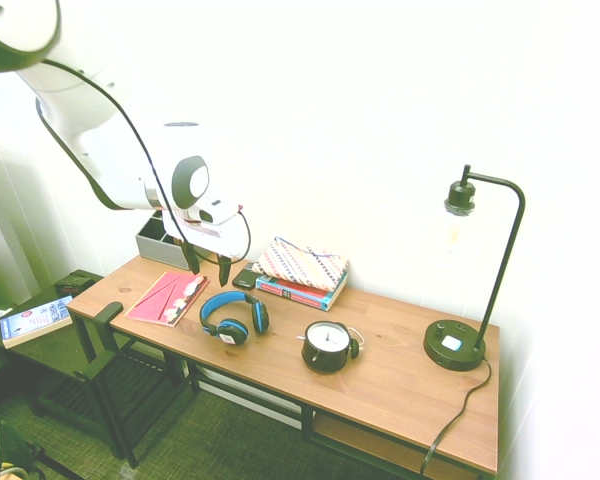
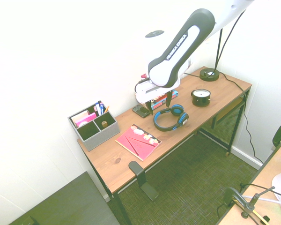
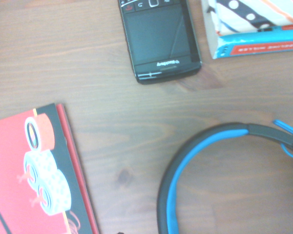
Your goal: Hang the headphone
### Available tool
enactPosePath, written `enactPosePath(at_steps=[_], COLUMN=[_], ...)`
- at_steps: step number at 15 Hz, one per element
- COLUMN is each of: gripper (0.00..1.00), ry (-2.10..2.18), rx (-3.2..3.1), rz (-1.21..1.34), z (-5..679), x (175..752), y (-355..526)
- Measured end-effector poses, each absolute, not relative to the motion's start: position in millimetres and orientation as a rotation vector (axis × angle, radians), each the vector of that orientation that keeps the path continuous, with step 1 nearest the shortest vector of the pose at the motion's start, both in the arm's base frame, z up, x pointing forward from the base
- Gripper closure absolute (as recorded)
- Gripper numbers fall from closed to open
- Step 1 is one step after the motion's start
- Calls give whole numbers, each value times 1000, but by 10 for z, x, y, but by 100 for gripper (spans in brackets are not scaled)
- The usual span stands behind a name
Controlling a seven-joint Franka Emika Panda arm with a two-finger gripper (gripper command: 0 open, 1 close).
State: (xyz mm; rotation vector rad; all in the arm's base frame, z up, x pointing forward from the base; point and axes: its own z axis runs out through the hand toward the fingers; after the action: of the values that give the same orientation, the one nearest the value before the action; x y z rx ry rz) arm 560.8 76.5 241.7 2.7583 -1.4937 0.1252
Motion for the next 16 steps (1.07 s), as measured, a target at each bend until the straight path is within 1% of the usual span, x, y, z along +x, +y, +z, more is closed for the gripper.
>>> enactPosePath(at_steps=[1, 7, 16], gripper=[100, 100, 100], ry=[-1501, -1510, -1571], rx=[2748, 2746, 2765], rz=[118, 112, 52], z=[2316, 1881, 1667], x=[5658, 5760, 5853], y=[769, 763, 769])
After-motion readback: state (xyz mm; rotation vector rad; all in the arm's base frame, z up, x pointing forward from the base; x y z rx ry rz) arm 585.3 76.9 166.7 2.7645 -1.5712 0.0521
